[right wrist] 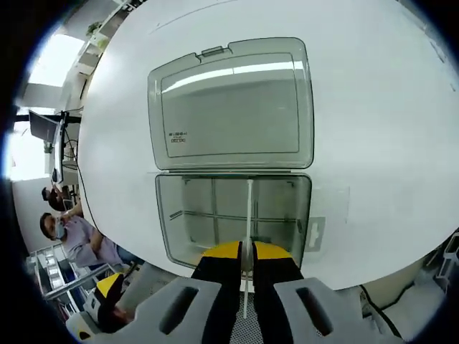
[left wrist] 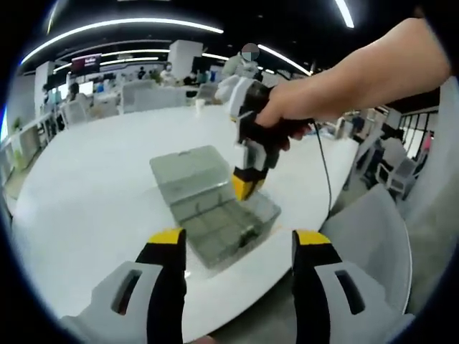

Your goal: Insert the divider into the dual guide fixture by aligning both edges with the guide slots and pushing it downward to the bottom, including one-sided entry, uneven engagement, binding, and posture correction.

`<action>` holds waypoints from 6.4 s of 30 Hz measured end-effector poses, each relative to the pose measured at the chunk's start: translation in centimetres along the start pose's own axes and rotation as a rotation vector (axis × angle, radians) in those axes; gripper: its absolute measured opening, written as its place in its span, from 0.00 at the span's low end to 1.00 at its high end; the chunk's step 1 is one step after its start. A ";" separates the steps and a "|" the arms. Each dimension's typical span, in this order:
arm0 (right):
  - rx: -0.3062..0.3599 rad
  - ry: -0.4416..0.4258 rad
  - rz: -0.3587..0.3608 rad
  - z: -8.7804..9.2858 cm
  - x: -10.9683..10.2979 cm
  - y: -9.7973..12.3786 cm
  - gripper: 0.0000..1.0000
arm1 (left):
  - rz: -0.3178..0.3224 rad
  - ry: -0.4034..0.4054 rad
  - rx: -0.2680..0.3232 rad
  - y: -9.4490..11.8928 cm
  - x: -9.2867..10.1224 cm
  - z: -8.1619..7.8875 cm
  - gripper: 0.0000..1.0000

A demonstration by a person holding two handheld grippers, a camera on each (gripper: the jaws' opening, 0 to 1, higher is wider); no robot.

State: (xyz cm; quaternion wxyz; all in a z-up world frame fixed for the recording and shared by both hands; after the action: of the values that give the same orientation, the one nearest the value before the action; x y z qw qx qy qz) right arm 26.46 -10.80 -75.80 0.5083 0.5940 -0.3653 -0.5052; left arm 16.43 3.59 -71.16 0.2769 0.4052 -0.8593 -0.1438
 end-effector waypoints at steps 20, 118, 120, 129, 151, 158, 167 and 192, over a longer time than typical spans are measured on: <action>-0.023 -0.016 0.017 -0.7 0.7 -1.2 0.00 | 0.000 0.015 0.001 -0.1 -0.4 -0.1 0.58; 0.005 0.078 0.059 0.2 0.1 -2.7 0.00 | -0.036 0.028 0.003 0.0 -1.0 0.0 0.57; 0.004 0.082 0.058 0.0 0.2 -2.8 0.00 | -0.036 0.029 0.002 0.0 -1.0 0.0 0.57; -0.002 0.073 0.051 0.4 0.1 -2.2 0.01 | -0.036 0.024 -0.003 -0.1 -0.9 0.0 0.57; -0.014 0.062 0.069 1.0 -0.1 -2.1 0.00 | -0.043 0.015 0.001 0.0 -0.8 0.0 0.57; -0.004 0.040 0.073 1.0 -0.2 -2.2 0.00 | -0.048 0.012 0.002 0.0 -0.8 0.0 0.57; 0.006 0.040 0.068 0.8 0.0 -2.2 0.00 | -0.054 0.010 0.003 0.2 -0.7 0.0 0.57; 0.027 0.015 0.063 1.5 -0.1 -1.4 0.00 | -0.058 0.002 0.004 0.2 -0.5 0.0 0.57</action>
State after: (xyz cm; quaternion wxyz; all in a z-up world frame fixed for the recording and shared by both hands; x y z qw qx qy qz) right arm 24.89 -10.74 -77.04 0.5184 0.5929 -0.3869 -0.4796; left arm 16.54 4.10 -71.21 0.2727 0.4305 -0.8473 -0.1495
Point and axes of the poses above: the point that each gripper's makers call its tool centre point, and the gripper's own axes: y roughly backward along the fingers, x roughly to its right, z roughly out of its underside, the point moved 6 cm from there along y, roughly backward along the fingers, and after that the axes turned 13 degrees about y, right-handed, at the moved point
